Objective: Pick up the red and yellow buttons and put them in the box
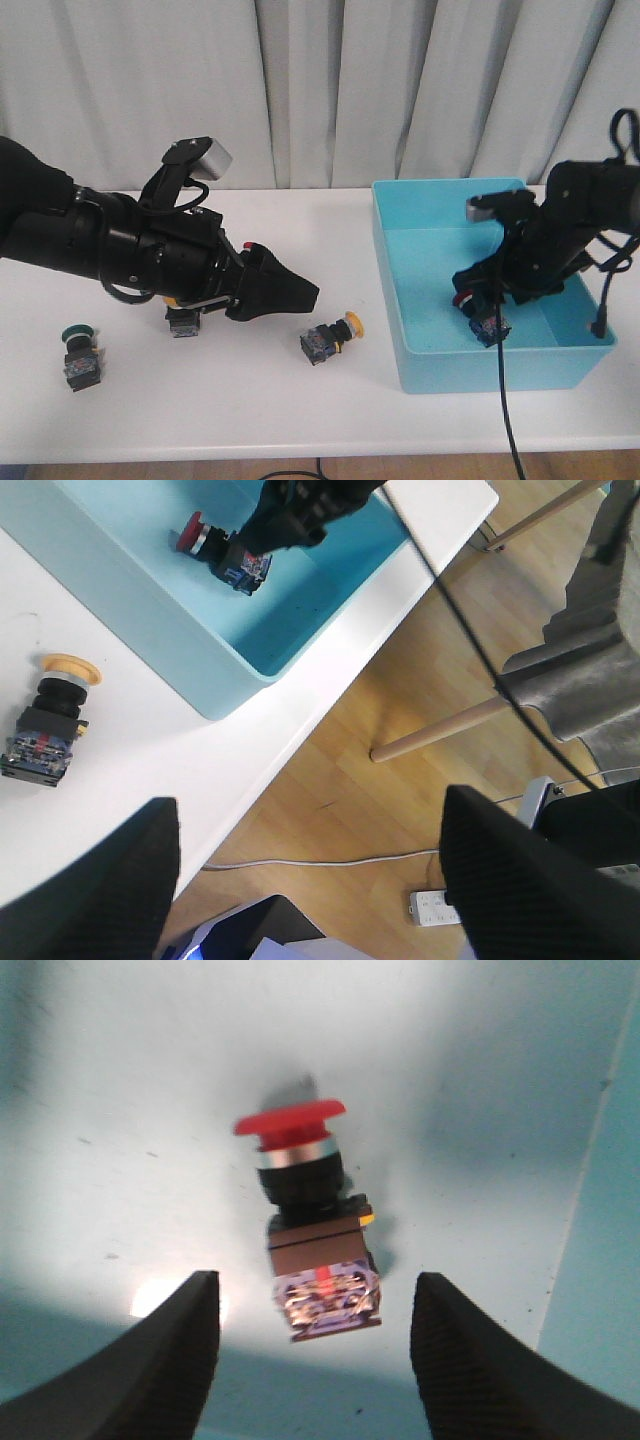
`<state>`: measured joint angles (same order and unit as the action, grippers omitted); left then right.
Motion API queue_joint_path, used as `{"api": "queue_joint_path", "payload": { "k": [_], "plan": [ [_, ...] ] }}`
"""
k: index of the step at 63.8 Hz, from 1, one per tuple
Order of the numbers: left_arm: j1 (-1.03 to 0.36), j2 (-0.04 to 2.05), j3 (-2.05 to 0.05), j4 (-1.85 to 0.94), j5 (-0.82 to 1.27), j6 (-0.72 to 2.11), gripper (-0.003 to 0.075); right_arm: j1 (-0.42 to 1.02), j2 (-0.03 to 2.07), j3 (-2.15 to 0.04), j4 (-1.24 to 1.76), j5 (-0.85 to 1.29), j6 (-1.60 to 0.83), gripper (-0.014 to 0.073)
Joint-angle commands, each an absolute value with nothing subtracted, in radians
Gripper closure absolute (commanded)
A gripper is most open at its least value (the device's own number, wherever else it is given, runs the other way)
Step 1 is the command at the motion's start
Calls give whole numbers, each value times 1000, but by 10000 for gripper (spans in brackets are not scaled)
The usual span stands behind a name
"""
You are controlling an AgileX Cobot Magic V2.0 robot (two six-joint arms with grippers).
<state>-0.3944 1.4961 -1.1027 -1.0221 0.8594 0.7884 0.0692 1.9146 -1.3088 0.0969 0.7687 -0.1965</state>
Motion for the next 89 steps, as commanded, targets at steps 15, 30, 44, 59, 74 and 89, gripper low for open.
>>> {"api": "queue_joint_path", "payload": {
  "k": [15, 30, 44, 59, 74, 89],
  "plan": [
    [-398, 1460, -1127, -1074, 855, 788, 197, 150, 1573, -1334, 341, 866, -366, 237],
    [-398, 1460, -1127, -1074, 854, 788, 197, 338, 1419, -1334, 358, 887, -372, 283],
    [-399, 1460, -1127, -1074, 856, 788, 197, 471, 1326, -1247, 357, 832, -348, 319],
    [-399, 1460, -1127, -1074, 860, 788, 197, 482, 1165, -992, 386, 622, -410, 340],
    [-399, 1460, -1127, -1074, 863, 788, 197, 482, 1109, -935, 386, 570, -415, 340],
    [-399, 1460, -1127, -1075, 870, 788, 197, 482, 1109, -935, 386, 570, -415, 340]
  ]
}}
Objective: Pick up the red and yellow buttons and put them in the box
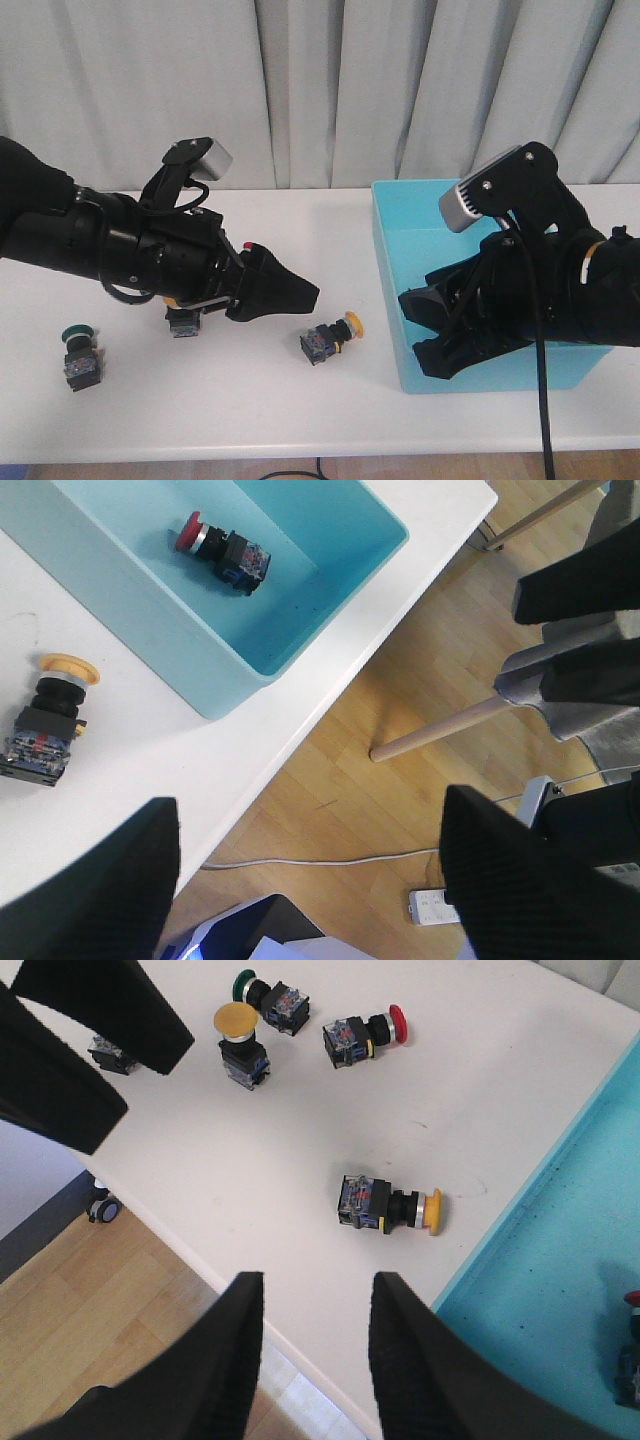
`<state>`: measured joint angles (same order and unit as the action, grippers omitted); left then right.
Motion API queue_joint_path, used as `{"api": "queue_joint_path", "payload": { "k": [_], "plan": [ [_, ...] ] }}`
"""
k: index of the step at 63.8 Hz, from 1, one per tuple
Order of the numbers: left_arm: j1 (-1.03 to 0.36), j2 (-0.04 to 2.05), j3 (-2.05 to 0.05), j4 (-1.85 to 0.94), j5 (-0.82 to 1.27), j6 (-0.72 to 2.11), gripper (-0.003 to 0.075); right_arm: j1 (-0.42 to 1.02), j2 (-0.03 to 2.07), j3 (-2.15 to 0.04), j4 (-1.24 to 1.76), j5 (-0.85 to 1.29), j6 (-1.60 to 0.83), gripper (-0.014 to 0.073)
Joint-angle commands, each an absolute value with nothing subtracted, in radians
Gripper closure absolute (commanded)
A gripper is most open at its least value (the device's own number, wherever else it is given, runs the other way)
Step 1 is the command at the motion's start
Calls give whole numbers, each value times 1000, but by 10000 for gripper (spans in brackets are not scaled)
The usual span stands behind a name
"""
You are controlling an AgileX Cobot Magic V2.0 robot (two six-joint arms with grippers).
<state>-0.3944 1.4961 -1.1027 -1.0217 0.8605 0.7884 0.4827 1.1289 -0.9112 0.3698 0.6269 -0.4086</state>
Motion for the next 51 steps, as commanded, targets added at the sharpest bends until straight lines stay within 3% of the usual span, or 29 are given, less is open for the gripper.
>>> {"api": "queue_joint_path", "payload": {
  "k": [1, 12, 21, 34, 51],
  "plan": [
    [-399, 1460, -1127, -1075, 872, 788, 197, 482, 1109, -935, 386, 570, -415, 340],
    [-399, 1460, -1127, -1046, 871, 794, 197, 482, 1109, -935, 386, 570, -415, 340],
    [-398, 1462, -1127, -794, 777, 716, 197, 482, 1109, -935, 386, 570, -415, 340],
    [-398, 1519, -1127, -249, 577, 257, 195, 482, 1109, -935, 387, 571, -414, 340],
    [-363, 1695, -1131, 168, 466, -280, 195, 482, 1109, -935, 388, 571, -410, 340]
  ]
}}
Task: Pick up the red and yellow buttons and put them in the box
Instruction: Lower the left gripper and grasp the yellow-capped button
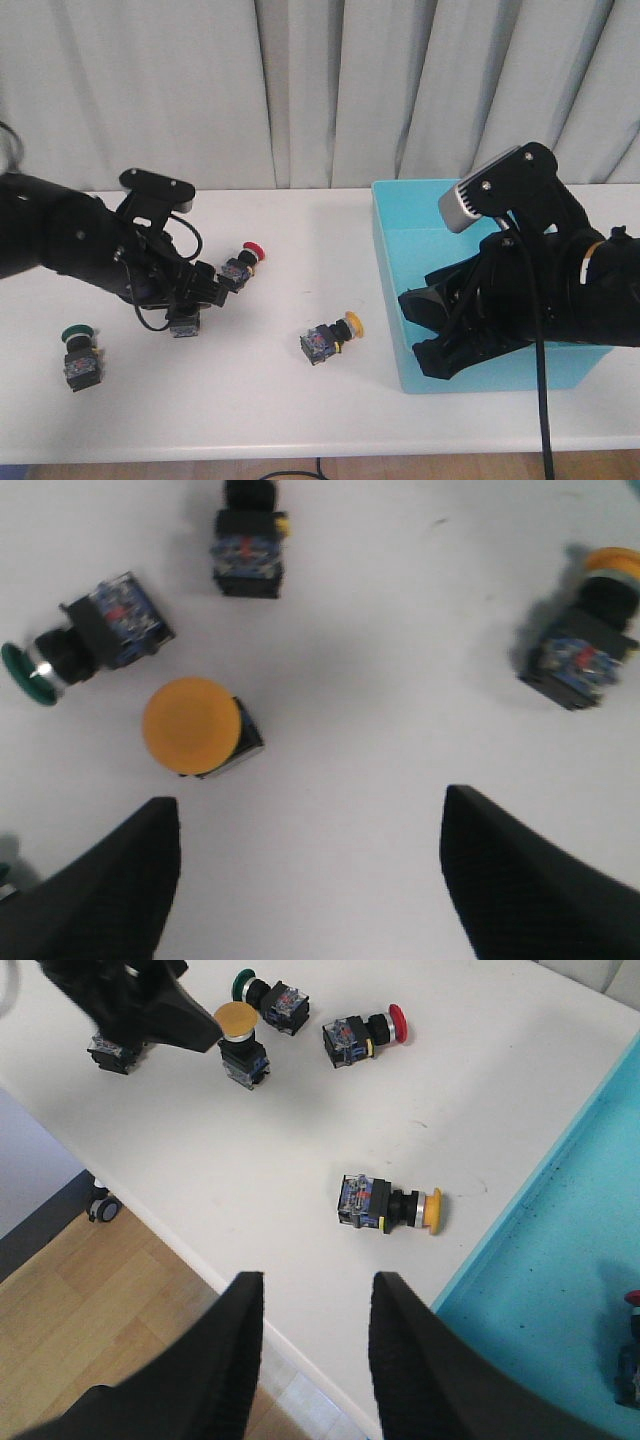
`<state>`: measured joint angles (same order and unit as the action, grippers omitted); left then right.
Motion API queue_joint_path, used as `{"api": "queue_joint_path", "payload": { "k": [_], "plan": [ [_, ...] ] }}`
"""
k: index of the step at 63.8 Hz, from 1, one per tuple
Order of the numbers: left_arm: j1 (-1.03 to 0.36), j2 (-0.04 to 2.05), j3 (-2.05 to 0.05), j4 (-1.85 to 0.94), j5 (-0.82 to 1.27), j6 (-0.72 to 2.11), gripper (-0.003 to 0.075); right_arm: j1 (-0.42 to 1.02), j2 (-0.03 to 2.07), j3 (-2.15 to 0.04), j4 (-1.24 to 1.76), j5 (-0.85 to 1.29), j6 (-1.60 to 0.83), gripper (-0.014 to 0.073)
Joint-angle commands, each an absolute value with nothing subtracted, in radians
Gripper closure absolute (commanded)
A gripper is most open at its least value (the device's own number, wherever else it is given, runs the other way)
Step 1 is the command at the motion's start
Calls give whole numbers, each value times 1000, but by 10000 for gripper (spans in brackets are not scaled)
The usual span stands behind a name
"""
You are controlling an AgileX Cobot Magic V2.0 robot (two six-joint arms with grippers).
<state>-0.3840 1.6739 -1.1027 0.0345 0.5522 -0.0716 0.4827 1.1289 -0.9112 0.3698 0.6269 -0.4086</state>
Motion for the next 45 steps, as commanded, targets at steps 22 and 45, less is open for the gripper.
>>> {"api": "queue_joint_path", "payload": {
  "k": [22, 45],
  "plan": [
    [-328, 1878, -1131, 199, 218, -420, 195, 482, 1109, -935, 391, 571, -407, 340],
    [-328, 1947, -1131, 201, 123, -445, 258, 482, 1109, -935, 391, 572, -407, 340]
  ]
}}
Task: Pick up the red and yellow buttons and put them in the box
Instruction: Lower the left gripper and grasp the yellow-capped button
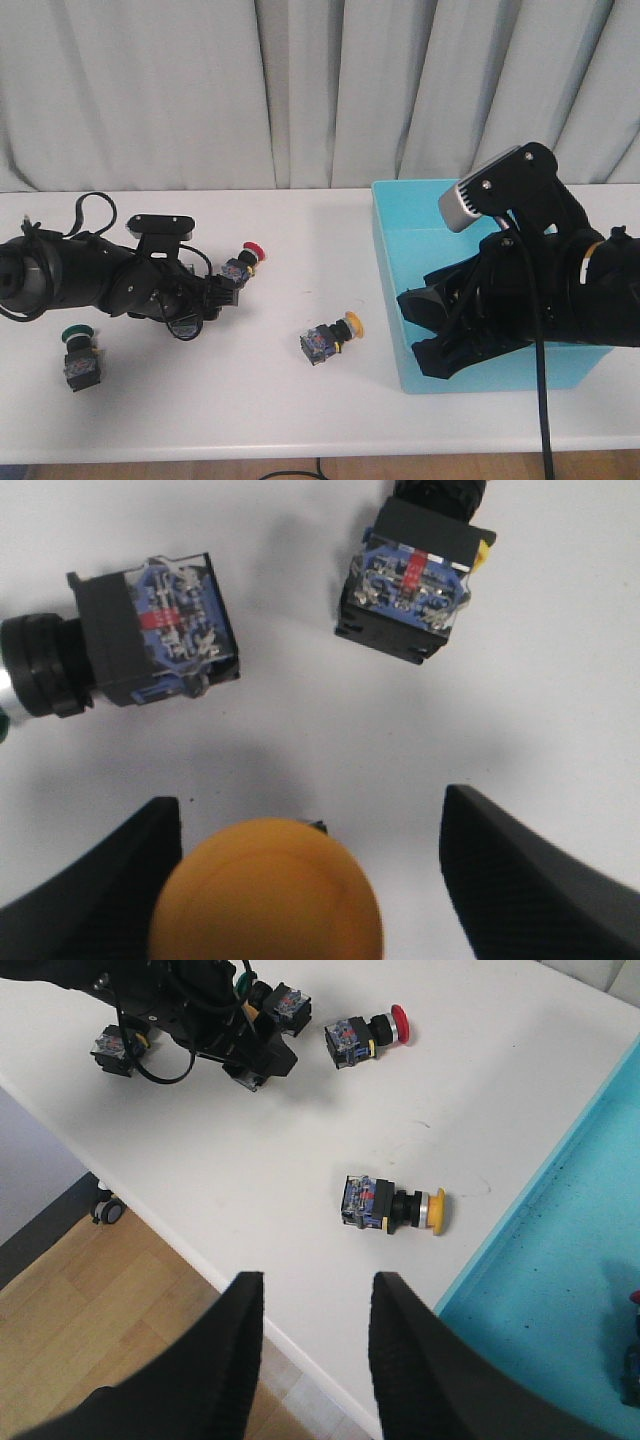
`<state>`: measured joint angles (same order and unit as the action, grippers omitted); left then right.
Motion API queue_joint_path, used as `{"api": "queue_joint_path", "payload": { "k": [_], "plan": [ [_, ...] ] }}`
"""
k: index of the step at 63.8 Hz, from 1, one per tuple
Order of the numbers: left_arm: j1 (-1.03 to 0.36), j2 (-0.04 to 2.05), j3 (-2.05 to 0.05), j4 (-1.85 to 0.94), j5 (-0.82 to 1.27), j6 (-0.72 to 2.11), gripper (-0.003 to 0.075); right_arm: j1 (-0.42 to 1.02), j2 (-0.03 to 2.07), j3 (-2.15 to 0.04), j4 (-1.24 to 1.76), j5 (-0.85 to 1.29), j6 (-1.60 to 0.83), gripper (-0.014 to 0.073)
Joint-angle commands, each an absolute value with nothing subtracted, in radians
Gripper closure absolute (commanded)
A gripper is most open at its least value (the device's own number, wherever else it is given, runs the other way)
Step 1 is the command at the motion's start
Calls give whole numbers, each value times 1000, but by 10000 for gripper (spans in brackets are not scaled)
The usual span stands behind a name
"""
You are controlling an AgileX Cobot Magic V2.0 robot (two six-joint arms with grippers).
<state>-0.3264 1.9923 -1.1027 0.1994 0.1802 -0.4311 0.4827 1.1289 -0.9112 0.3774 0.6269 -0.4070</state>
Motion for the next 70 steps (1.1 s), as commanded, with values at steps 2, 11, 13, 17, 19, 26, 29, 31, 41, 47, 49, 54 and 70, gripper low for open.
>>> {"api": "queue_joint_path", "payload": {
  "k": [2, 11, 13, 17, 19, 26, 29, 31, 41, 47, 49, 54, 70],
  "plan": [
    [-328, 1947, -1131, 201, 122, -445, 275, 482, 1109, -935, 391, 572, -407, 340],
    [-328, 1947, -1131, 201, 119, -444, 381, 482, 1109, -935, 391, 572, -406, 340],
    [-328, 1947, -1131, 201, 121, -444, 401, 482, 1109, -935, 391, 572, -406, 340],
    [-328, 1943, -1131, 201, 136, -444, 443, 482, 1109, -935, 391, 572, -406, 340],
    [-328, 1938, -1131, 201, 145, -444, 461, 482, 1109, -935, 391, 573, -406, 340],
    [-328, 1903, -1131, 201, 202, -444, 513, 482, 1109, -935, 391, 574, -403, 340],
    [-328, 1874, -1131, 201, 236, -444, 532, 482, 1109, -935, 391, 576, -404, 340],
    [-328, 1854, -1131, 201, 256, -442, 539, 482, 1109, -935, 391, 577, -404, 340],
    [-328, 1717, -1131, 200, 366, -388, 561, 482, 1109, -935, 390, 600, -404, 340],
    [-330, 1617, -1131, 161, 440, -314, 561, 482, 1109, -935, 390, 611, -404, 340],
    [-330, 1588, -1131, 132, 464, -280, 559, 482, 1109, -935, 389, 618, -404, 340],
    [-330, 1516, -1131, 26, 522, -164, 559, 482, 1112, -935, 386, 632, -404, 340],
    [-330, 1382, -1131, -534, 696, 377, 559, 482, 1144, -935, 379, 651, -410, 268]
  ]
}}
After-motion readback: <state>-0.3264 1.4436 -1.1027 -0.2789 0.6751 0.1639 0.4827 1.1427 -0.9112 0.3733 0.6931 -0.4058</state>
